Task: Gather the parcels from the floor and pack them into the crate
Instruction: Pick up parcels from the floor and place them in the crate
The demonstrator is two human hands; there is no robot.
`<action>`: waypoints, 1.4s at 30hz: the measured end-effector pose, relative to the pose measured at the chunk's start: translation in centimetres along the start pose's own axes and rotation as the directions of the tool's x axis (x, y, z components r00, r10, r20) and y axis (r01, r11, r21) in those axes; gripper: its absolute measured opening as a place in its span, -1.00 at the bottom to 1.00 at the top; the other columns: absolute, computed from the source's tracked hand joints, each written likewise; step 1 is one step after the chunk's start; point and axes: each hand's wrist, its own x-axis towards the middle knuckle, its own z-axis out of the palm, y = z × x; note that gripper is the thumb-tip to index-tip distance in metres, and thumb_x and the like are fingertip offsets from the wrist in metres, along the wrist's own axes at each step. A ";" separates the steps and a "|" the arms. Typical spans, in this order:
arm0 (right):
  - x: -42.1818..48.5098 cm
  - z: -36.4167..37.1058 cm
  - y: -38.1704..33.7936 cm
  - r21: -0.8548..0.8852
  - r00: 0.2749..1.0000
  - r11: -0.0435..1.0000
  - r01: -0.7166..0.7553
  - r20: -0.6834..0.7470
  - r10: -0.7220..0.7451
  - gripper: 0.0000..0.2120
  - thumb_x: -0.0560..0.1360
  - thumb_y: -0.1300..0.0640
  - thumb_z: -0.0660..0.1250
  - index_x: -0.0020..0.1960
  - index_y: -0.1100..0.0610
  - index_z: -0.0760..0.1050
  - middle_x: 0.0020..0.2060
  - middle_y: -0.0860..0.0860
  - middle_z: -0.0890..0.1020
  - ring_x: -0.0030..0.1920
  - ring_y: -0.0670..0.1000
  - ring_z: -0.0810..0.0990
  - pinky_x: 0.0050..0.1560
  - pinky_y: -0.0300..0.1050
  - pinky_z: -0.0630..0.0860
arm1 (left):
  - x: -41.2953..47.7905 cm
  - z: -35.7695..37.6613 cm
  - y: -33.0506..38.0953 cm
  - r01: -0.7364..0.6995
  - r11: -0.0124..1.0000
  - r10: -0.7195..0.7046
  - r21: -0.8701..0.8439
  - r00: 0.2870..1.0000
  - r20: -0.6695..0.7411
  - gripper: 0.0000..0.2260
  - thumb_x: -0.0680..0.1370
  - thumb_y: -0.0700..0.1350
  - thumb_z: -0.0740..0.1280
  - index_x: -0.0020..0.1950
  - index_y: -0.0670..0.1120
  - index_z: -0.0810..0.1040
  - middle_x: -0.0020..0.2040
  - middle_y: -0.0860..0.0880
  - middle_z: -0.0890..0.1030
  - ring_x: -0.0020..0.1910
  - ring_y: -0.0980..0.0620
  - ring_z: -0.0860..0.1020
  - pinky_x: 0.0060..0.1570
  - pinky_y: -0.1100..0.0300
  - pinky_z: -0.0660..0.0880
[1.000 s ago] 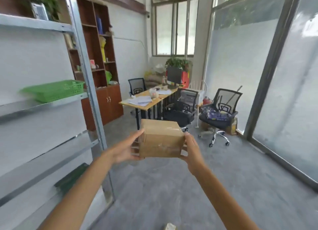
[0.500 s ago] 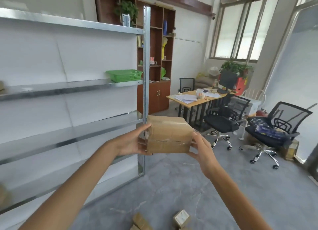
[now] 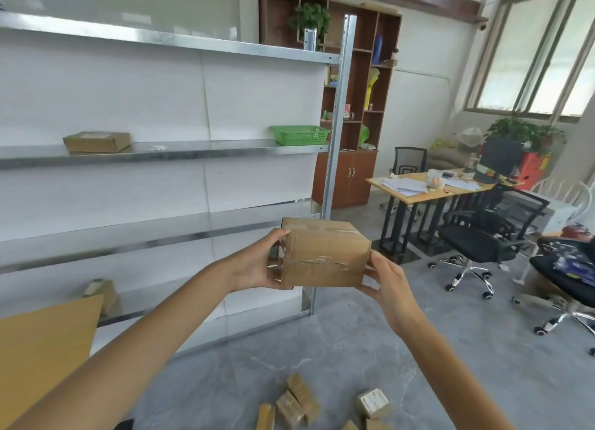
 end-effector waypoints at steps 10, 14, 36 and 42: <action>-7.5 10.6 0.5 -0.231 0.873 0.910 0.346 0.436 -0.221 -0.36 0.49 0.42 0.28 0.44 -0.04 0.22 0.21 0.00 0.50 0.18 -0.04 0.51 0.08 -0.17 0.57 | -13.1 -11.0 -3.3 -0.021 0.994 0.004 -0.111 0.988 -0.153 -0.33 0.36 0.24 0.41 0.37 -0.03 0.36 0.06 -0.18 0.42 -0.15 -0.24 0.61 0.02 -0.20 0.55; -12.4 17.3 2.2 -0.366 0.764 0.774 0.517 0.605 -0.224 0.01 0.39 0.18 0.49 0.52 -0.17 -0.16 0.41 -0.21 0.19 0.32 -0.27 0.30 0.18 -0.29 0.44 | -21.5 -15.4 -5.8 -0.001 0.995 -0.016 -0.098 0.985 -0.172 -0.29 0.28 0.27 0.42 0.35 -0.02 0.38 -0.04 -0.18 0.46 -0.24 -0.21 0.60 -0.05 -0.09 0.58; -35.0 34.2 4.6 -0.204 0.806 0.962 -0.179 0.530 0.263 -0.22 0.27 -0.52 0.01 0.23 -0.01 0.45 0.04 0.13 0.62 0.03 0.09 0.64 0.13 0.16 0.56 | -47.6 -22.4 -18.9 -0.175 0.984 0.174 0.031 0.910 -0.376 -0.24 0.30 0.09 0.49 0.41 0.04 0.22 0.26 -0.11 0.52 0.16 -0.07 0.59 0.14 -0.07 0.54; -36.5 33.8 4.6 -0.152 0.709 0.980 -0.128 0.677 0.197 -0.32 0.37 -0.35 0.16 0.39 -0.05 0.26 0.17 0.11 0.53 0.13 0.08 0.59 0.19 0.19 0.52 | -51.7 -20.2 -20.7 -0.172 0.985 0.137 -0.029 0.863 -0.487 -0.24 0.30 0.10 0.48 0.38 -0.01 0.19 0.26 -0.15 0.51 0.10 -0.10 0.63 0.12 -0.04 0.56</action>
